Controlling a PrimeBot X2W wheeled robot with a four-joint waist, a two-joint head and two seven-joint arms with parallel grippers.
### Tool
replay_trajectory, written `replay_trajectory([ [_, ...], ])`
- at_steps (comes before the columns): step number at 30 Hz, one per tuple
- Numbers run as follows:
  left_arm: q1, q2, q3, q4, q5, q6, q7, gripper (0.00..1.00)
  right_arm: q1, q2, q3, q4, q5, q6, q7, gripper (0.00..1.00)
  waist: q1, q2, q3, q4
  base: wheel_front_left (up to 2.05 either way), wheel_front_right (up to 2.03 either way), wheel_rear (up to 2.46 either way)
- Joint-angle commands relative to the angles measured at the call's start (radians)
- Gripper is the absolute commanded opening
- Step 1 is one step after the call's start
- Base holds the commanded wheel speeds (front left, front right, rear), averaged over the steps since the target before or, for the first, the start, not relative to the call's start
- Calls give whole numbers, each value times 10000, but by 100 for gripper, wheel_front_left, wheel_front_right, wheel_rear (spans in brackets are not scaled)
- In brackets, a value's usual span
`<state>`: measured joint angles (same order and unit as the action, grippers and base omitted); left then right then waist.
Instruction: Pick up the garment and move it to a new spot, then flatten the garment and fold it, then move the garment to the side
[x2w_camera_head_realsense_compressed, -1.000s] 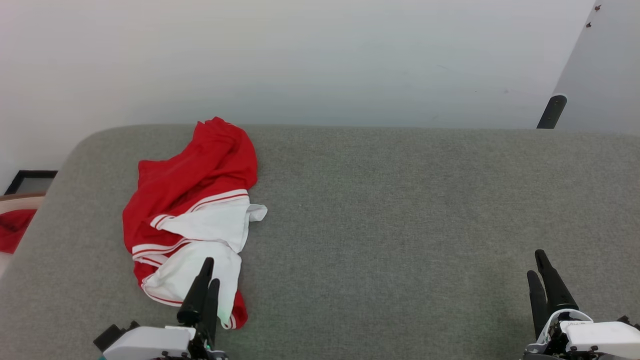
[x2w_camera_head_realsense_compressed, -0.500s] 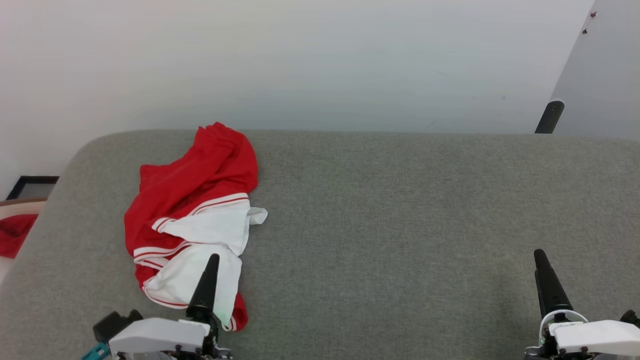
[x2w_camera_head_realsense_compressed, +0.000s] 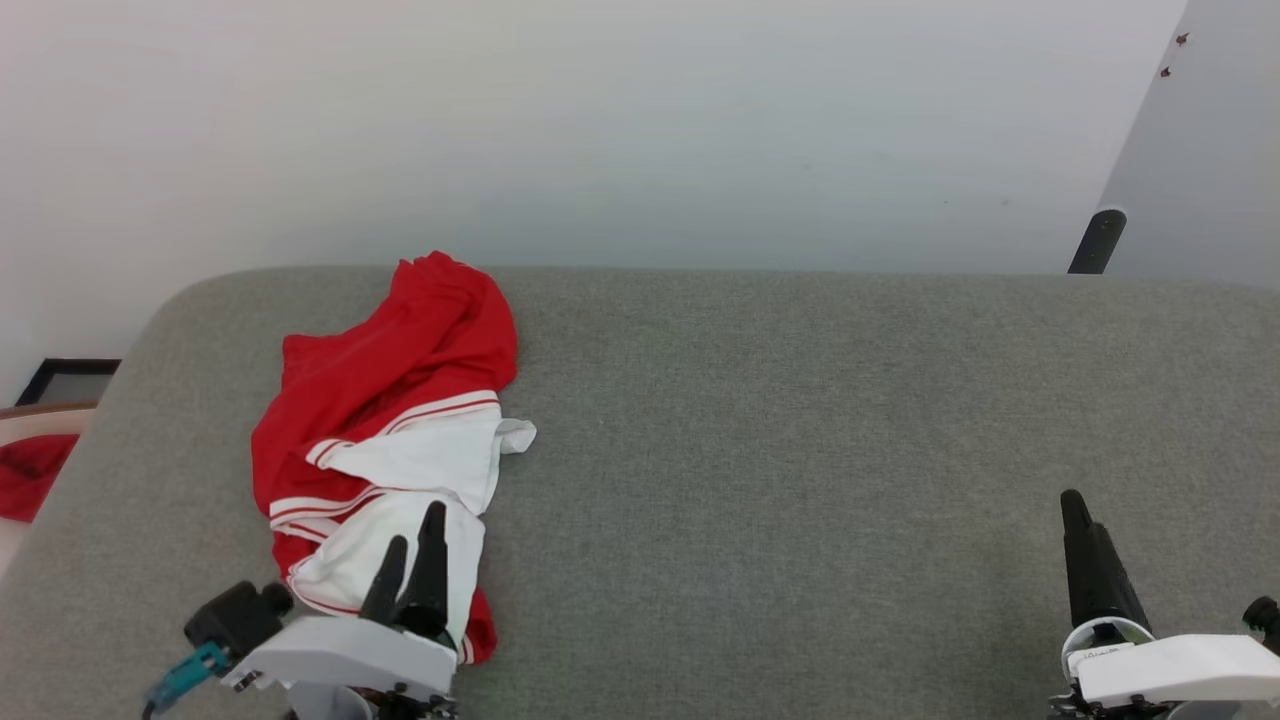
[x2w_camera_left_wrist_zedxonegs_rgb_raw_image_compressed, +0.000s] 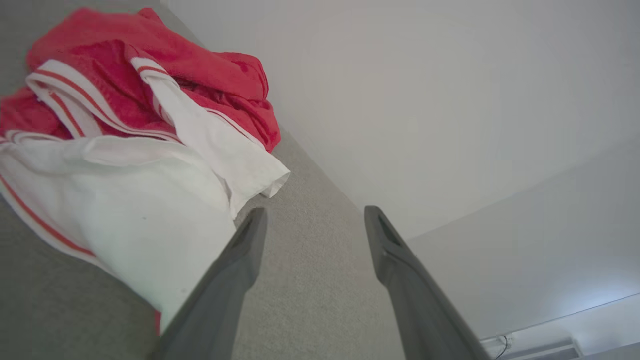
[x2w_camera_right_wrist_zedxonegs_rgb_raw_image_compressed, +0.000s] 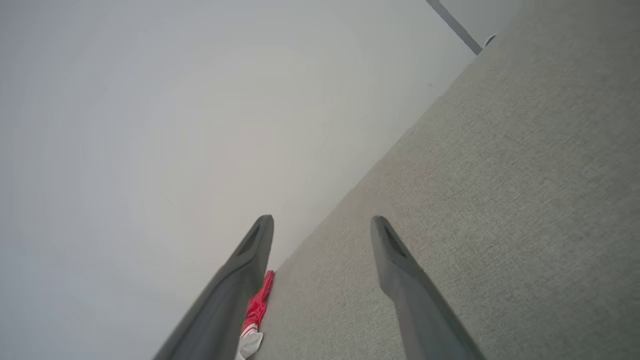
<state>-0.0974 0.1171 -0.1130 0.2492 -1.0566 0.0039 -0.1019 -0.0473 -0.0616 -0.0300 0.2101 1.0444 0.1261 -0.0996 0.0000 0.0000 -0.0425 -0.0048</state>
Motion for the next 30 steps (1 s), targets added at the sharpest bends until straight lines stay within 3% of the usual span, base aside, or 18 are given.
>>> replay_trajectory([
  [1, -176, 85, -55, -150, 812, 141, -102, 100, -12, -11, -69, -222, -599, 43, -123, 100, 0, 0, -5, -2, 0, 0, 0],
  [8, -210, 177, -228, -238, 3290, 784, -308, 100, 37, 70, -223, -492, -2368, 44, -333, 100, 0, 0, -37, -14, 0, 0, 0],
  [15, -266, 307, -387, -449, 5088, 1293, -495, 100, 98, 111, -335, -703, -4141, 46, -525, 100, 0, 0, -66, -27, 0, 0, 0],
  [22, -234, 504, -645, -799, 6334, 1488, -669, 100, 106, 117, -502, -775, -5610, 50, -703, 100, 0, 0, -88, -48, 0, 0, 0],
  [30, -175, 660, -842, -1114, 7214, 1672, -861, 100, 112, 116, -498, -822, -6510, 53, -889, 100, 0, 0, -112, -59, 0, 0, 0],
])
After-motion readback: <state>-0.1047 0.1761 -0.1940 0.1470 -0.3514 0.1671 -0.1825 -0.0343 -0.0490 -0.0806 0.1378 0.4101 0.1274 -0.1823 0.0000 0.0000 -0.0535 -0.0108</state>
